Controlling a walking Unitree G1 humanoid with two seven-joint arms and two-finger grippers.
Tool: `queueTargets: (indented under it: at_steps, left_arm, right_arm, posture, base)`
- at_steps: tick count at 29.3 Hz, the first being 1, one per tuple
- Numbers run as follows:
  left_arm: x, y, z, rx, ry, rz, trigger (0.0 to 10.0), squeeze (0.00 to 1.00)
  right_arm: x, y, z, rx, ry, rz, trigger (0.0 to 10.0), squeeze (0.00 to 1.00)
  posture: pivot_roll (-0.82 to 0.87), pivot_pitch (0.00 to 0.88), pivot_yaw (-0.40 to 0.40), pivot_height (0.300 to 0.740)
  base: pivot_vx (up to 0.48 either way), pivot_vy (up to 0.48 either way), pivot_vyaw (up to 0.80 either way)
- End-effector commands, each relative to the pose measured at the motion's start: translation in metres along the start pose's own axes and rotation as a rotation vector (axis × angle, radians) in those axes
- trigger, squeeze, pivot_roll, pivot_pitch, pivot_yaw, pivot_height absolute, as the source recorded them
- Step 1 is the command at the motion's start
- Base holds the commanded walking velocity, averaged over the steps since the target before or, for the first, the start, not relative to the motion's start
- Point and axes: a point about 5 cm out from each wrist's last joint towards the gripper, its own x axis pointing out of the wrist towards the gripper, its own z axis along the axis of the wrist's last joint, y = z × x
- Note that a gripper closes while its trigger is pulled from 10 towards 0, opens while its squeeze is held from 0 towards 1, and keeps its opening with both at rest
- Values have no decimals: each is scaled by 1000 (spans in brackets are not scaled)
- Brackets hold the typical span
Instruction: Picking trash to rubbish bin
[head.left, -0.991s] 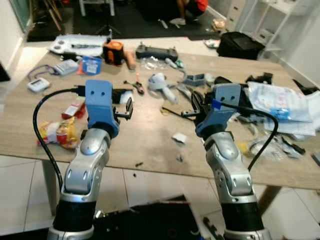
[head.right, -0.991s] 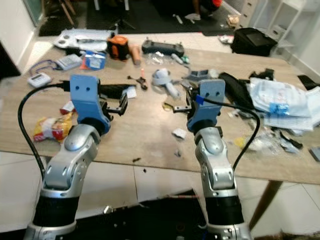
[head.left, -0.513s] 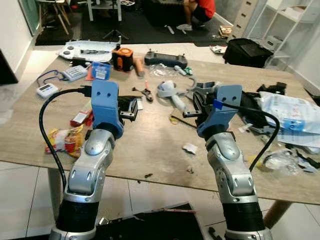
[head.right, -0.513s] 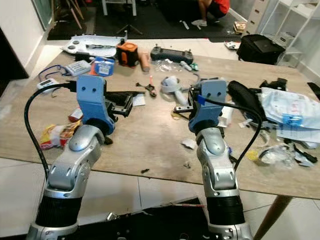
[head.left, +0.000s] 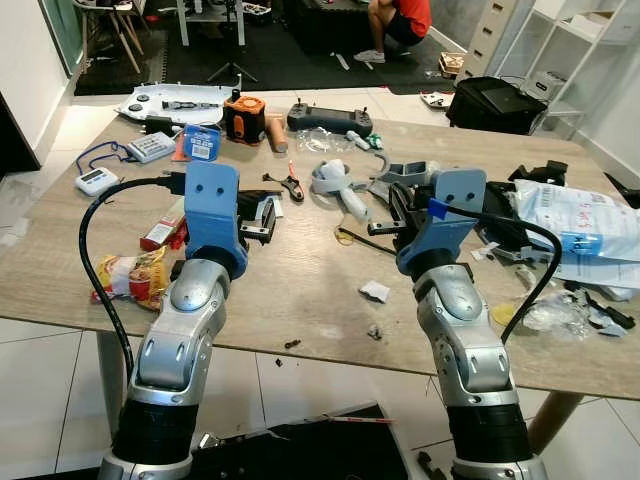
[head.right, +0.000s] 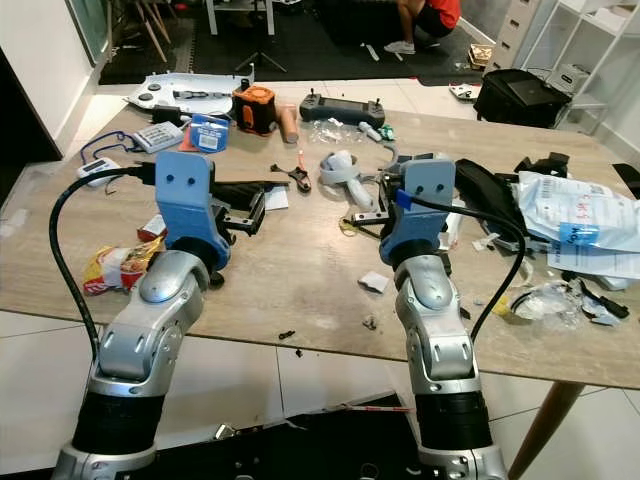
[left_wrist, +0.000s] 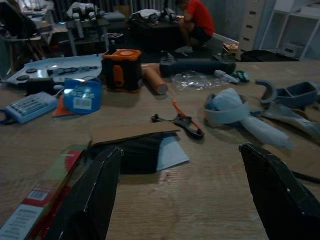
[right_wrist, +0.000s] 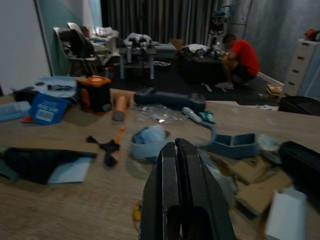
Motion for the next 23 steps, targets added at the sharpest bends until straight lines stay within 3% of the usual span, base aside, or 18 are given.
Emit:
queueTargets:
  at_steps: [1,6,11,13,23]
  left_arm:
    - [0,0,-6,26,29,-6,10000,0]
    - [2,-1,-9,48,61,-17,10000,0]
    - [3,1,-14,70,93,-8,10000,0]
    - [3,1,-17,40,109,4,10000,0]
    - [1,6,-20,49,123,35,10000,0]
  right_arm:
    - [-2,-4,-7,-10,38,-20,10000,0]
    - [0,-11,-9,-30,57,-41,10000,0]
    - [1,-13,-8,-34,59,-44,10000,0]
    - [1,-13,-9,-36,64,-42,10000,0]
    - [7,-11,-10,-43,81,-26,10000,0]
  posture:
    - [81,124,-37,740]
    - [71,122,-26,740]
    - [70,122,-28,740]
    - [71,124,-32,740]
    - [70,124,-43,740]
  base:
    - [0,0,0]
    - [0,0,0]
    - [0,-480,0]
    - [0,0,0]
    - [0,0,0]
